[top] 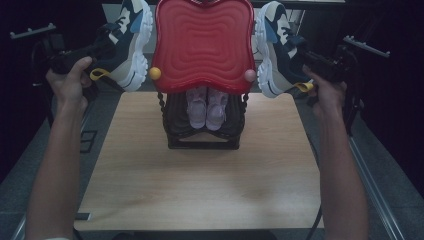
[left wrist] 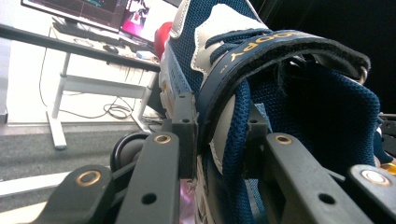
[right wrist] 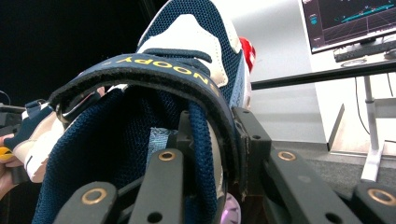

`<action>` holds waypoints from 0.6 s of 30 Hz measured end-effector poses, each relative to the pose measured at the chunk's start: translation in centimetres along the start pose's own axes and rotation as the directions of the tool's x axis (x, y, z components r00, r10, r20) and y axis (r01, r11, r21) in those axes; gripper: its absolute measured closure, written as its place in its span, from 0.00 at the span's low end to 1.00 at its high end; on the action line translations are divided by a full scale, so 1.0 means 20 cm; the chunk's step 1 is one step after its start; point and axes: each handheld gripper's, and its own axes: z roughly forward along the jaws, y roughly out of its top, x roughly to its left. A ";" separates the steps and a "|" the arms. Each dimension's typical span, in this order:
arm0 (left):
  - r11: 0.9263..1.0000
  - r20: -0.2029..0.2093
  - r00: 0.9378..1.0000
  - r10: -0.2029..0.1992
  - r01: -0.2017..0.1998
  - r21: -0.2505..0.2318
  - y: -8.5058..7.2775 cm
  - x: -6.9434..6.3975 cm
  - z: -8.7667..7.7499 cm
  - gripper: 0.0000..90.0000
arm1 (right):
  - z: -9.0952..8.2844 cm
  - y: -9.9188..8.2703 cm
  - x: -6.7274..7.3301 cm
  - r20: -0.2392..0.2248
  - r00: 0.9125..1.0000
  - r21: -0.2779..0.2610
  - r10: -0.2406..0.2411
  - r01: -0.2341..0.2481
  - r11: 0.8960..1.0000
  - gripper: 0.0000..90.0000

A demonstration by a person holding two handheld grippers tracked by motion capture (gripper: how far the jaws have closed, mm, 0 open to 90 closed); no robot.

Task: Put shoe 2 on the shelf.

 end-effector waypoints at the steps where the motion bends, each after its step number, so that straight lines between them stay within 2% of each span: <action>1: 1.000 0.000 1.000 0.002 -0.002 -0.004 0.01 -0.01 0.01 0.82 | 0.01 0.01 0.01 0.000 1.000 0.001 -0.001 0.001 1.000 0.83; 7: 1.000 0.001 1.000 -0.001 0.001 -0.011 0.08 -0.08 0.11 0.82 | 0.08 0.08 0.08 -0.029 1.000 -0.009 -0.009 0.009 1.000 0.83; 11: 1.000 0.007 1.000 0.014 -0.014 -0.005 0.10 -0.12 0.16 0.82 | 0.13 0.11 0.13 -0.045 0.999 -0.013 -0.018 0.017 1.000 0.83; 18: 1.000 -0.001 1.000 0.018 -0.018 0.010 0.11 -0.17 0.26 0.82 | 0.22 0.14 0.17 -0.042 0.999 0.000 -0.020 0.020 1.000 0.83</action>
